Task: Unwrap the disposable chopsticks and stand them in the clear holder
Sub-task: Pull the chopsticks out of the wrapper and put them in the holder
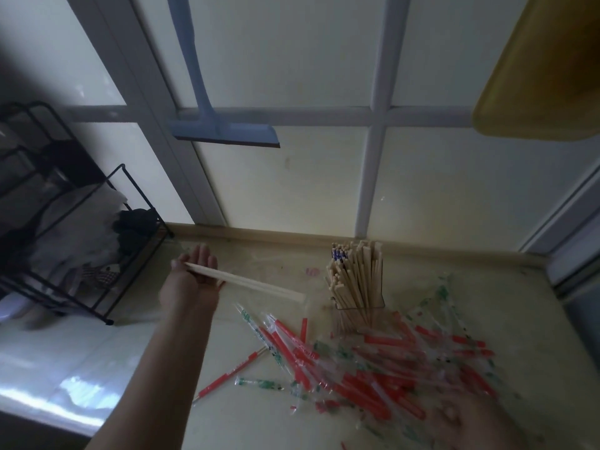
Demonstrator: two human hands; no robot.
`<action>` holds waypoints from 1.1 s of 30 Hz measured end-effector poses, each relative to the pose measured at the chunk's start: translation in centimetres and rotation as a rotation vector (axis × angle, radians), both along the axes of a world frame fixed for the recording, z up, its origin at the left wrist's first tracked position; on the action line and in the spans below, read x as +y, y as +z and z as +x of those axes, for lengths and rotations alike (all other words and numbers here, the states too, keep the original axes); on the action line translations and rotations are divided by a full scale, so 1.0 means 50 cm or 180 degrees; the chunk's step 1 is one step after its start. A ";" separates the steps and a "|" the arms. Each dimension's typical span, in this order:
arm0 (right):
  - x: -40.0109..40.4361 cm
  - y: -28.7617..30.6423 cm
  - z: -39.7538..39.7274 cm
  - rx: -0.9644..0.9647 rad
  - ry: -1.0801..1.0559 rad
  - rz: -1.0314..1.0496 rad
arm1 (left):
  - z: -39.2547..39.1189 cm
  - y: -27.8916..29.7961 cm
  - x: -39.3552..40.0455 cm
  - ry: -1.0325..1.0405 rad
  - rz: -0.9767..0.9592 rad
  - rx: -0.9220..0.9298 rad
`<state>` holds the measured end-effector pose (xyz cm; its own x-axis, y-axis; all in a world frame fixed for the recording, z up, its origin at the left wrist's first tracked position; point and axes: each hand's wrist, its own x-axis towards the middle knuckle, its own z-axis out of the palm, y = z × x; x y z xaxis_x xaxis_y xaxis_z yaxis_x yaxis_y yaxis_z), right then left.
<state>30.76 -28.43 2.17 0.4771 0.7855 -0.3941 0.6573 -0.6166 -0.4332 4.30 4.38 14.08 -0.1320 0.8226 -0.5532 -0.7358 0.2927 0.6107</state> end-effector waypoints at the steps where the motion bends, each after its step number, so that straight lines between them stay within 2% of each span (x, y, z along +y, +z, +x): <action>1: 0.017 0.033 -0.014 -0.0140 -0.0258 0.0606 | 0.021 0.003 -0.022 -0.0051 -0.0078 -0.0136; 3: 0.053 0.097 -0.064 0.0407 -0.0437 0.1698 | 0.071 0.004 -0.072 -0.0230 -0.0235 -0.0412; 5: 0.097 0.146 -0.105 0.1610 -0.0437 0.2307 | 0.122 0.004 -0.128 -0.0469 -0.0412 -0.0645; 6: 0.117 0.160 -0.120 0.1870 -0.0440 0.2619 | 0.144 0.005 -0.154 -0.0558 -0.0483 -0.0766; 10: 0.172 0.210 -0.130 0.2053 -0.1107 0.4055 | 0.198 0.006 -0.222 -0.0856 -0.0362 -0.0960; 13: 0.195 0.236 -0.091 0.2209 -0.1694 0.4473 | 0.199 -0.008 -0.248 -0.1560 0.0094 -0.0368; 15: 0.210 0.250 -0.039 0.2132 -0.2069 0.4726 | 0.181 -0.029 -0.259 -0.2017 0.0600 0.0540; 17: 0.221 0.264 0.016 0.1867 -0.1939 0.4884 | 0.158 -0.057 -0.258 -0.2221 0.1304 0.1528; 20: 0.246 0.268 0.077 0.1108 -0.1657 0.4516 | 0.145 -0.087 -0.240 -0.2697 0.2124 0.2632; 23: 0.283 0.254 0.094 0.0493 -0.1240 0.3817 | 0.158 -0.102 -0.224 -0.2930 0.2700 0.3304; 29: 0.344 0.200 0.020 0.0206 -0.0277 0.2790 | 0.190 -0.109 -0.205 -0.2630 0.3383 0.3780; 33: 0.364 0.170 -0.020 0.0157 0.0128 0.2438 | 0.200 -0.110 -0.195 -0.2519 0.3504 0.3853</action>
